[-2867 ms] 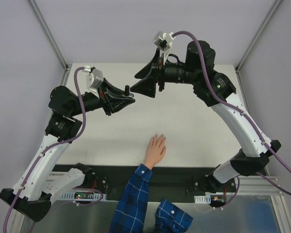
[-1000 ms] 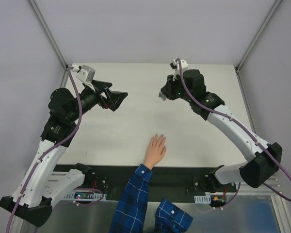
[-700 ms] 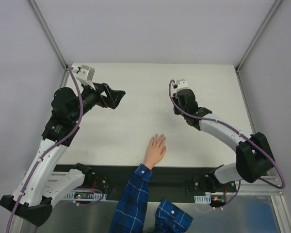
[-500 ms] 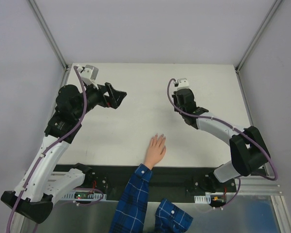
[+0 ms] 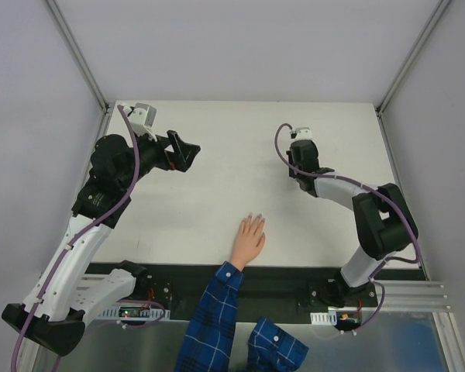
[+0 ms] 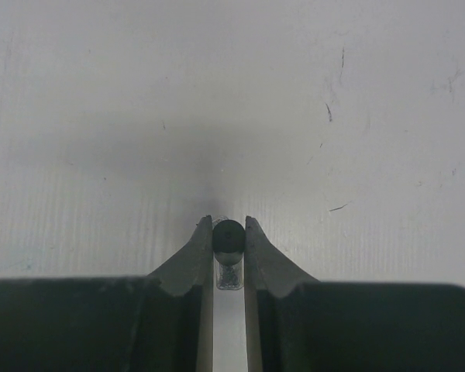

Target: Paint the nails

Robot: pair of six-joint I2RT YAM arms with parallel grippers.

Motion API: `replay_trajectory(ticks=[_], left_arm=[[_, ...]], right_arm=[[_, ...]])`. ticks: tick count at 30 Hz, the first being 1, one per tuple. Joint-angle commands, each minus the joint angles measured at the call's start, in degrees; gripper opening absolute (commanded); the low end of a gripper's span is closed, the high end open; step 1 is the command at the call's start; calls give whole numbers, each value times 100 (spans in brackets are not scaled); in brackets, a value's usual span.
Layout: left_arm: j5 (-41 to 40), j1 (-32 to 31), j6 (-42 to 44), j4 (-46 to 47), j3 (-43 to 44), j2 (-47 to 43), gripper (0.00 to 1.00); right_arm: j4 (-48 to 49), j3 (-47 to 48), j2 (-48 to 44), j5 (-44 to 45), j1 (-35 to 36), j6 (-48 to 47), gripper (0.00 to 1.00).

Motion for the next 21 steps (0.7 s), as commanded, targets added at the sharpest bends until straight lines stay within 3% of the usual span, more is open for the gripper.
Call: replay_trajectory(ticks=[1, 14, 21], left_arm=[[-155, 58, 13, 88, 210, -16, 99], [-190, 58, -67, 97, 386, 142, 99], [-207, 58, -155, 97, 403, 169, 99]], right_arm=[[177, 277, 211, -170, -116, 31, 1], [-157, 1041, 879, -478, -274, 41, 10], [-298, 1165, 941, -513, -283, -4, 32]])
